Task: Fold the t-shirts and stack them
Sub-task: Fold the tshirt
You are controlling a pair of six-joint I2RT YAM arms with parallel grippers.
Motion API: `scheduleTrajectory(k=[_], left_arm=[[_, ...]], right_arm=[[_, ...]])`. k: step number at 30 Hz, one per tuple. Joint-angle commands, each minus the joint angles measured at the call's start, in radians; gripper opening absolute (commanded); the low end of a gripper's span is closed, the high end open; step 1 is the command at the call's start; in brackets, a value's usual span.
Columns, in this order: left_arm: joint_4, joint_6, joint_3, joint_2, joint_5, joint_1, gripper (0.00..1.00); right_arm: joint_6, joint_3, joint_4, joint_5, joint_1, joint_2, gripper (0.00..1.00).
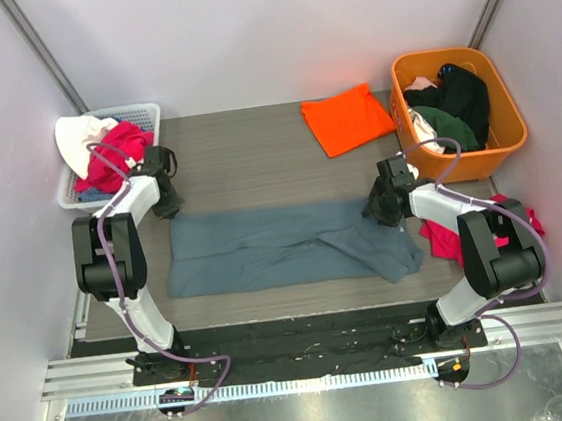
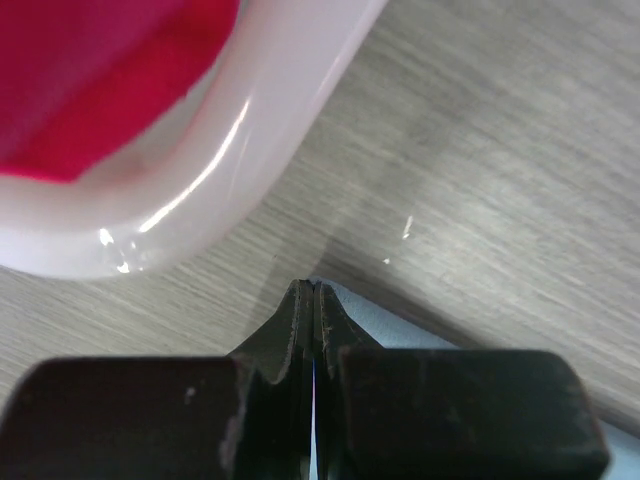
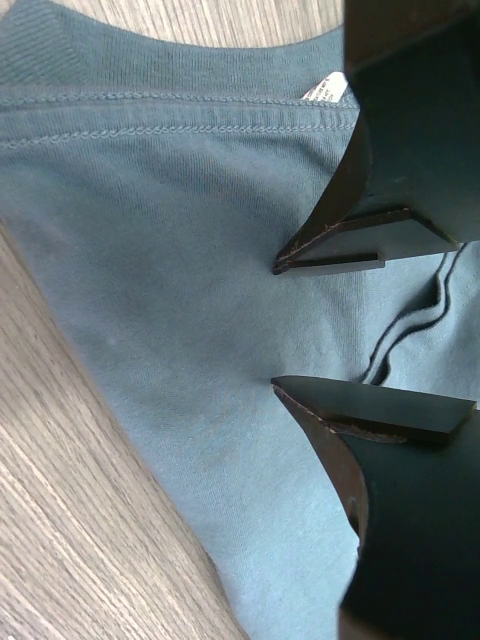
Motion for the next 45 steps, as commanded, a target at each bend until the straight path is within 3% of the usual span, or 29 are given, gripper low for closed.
scheduleTrajectory(k=[1,12,15,16,18,19,21,26,33,38,45], left_arm=[[0.009,0.027,0.06,0.006,-0.03,0.01,0.0],[0.026,0.031,0.103,0.065,-0.004,0.01,0.03],[0.026,0.03,0.126,0.084,-0.004,0.012,0.15],[0.023,0.03,0.138,0.085,-0.004,0.01,0.36],[0.014,0.03,0.152,0.082,-0.004,0.012,0.53],[0.009,0.028,0.166,0.078,-0.007,0.01,0.72],[-0.003,0.025,0.178,0.052,-0.001,0.01,0.8],[-0.003,0.002,0.154,-0.057,0.046,0.009,0.84],[0.069,-0.038,0.024,-0.241,0.215,-0.007,0.88],[0.095,-0.07,-0.096,-0.321,0.267,-0.025,0.89],[0.101,-0.09,-0.248,-0.431,0.316,-0.047,0.89]], right_arm=[[0.007,-0.031,-0.025,0.017,0.004,0.049,0.53],[0.007,-0.035,-0.025,0.018,0.003,0.054,0.52],[0.008,-0.037,-0.023,0.017,0.003,0.054,0.52],[0.01,-0.037,-0.025,0.017,0.004,0.053,0.53],[0.007,-0.034,-0.026,0.02,0.003,0.048,0.52],[0.007,-0.034,-0.029,0.021,0.004,0.045,0.52],[0.004,-0.026,-0.036,0.027,0.004,0.037,0.52],[-0.008,0.001,-0.079,0.03,0.003,-0.012,0.52],[-0.057,0.049,-0.171,0.034,0.003,-0.151,0.53],[-0.151,0.034,-0.154,-0.115,0.004,-0.216,0.53],[-0.206,-0.028,-0.047,-0.229,0.027,-0.178,0.53]])
